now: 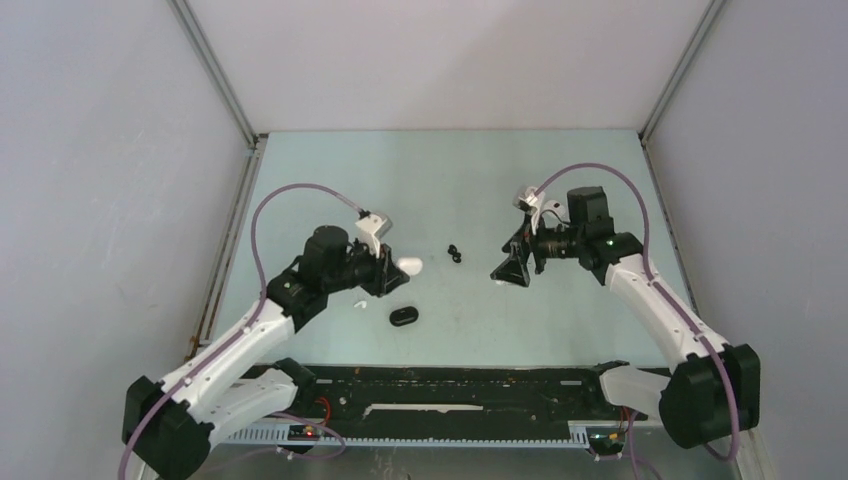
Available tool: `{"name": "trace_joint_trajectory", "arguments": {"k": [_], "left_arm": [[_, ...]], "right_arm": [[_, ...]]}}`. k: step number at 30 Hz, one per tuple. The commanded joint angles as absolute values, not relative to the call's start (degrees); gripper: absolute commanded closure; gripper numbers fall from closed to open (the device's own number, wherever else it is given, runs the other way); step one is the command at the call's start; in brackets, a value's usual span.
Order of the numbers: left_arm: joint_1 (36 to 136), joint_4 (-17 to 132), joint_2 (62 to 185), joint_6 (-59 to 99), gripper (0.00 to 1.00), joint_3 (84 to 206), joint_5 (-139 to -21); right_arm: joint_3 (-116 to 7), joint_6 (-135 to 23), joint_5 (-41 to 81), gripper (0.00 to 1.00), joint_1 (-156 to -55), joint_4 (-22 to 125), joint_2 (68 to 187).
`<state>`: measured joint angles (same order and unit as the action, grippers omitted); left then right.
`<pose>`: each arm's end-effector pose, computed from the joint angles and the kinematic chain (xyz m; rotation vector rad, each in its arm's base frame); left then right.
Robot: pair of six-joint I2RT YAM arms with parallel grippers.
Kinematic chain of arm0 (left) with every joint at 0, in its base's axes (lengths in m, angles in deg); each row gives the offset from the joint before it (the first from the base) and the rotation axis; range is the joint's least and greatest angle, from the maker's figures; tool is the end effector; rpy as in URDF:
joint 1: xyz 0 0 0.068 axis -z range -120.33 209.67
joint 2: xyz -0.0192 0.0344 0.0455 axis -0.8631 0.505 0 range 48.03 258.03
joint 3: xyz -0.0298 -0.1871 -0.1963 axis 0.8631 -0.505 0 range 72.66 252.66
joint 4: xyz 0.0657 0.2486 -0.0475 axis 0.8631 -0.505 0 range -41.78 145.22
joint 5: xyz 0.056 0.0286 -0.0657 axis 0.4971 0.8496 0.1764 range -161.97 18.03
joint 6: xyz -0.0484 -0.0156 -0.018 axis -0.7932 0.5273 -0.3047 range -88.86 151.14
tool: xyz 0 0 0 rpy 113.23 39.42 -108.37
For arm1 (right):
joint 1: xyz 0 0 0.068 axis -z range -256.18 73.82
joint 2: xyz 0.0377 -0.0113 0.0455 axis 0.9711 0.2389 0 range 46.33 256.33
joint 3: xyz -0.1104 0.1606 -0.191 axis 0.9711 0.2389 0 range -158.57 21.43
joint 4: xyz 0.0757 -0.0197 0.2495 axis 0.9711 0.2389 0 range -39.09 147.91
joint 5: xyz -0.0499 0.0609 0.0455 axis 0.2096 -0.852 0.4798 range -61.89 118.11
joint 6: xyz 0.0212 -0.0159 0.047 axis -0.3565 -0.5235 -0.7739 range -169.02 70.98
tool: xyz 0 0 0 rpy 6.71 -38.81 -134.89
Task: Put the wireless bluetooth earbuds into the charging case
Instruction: Place the charging case at the center of the board.
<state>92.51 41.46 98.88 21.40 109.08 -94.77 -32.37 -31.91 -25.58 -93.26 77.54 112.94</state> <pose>0.1604 -0.1198 0.2649 0.6753 2.0260 -0.8593 0.2218 0.0981 0.2996 -1.0758 1.8233 1.0420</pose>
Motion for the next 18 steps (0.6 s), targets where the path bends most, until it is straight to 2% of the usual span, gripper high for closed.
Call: {"name": "trace_joint_trajectory", "arguments": {"k": [1, 7, 12, 18], "left_arm": [[90.1, 42.0, 105.4, 12.2, 1.0, 115.4, -86.9], [89.0, 45.5, 121.2, 2.6, 0.96, 122.9, -91.0], [87.9, 41.1, 136.7, -0.6, 0.92, 132.0, -95.6], [85.4, 43.0, 145.8, -4.5, 0.89, 132.8, -101.1]], "right_arm": [[-26.9, -37.7, -27.9, 0.16, -89.7, 65.8, 114.1], [-26.9, -38.5, -28.6, 0.17, -87.6, 66.9, 114.9], [-26.9, -35.2, -30.2, 0.2, -87.6, 68.5, 115.3], [-26.9, -32.5, -31.6, 0.19, -86.9, 70.2, 114.9]]}}
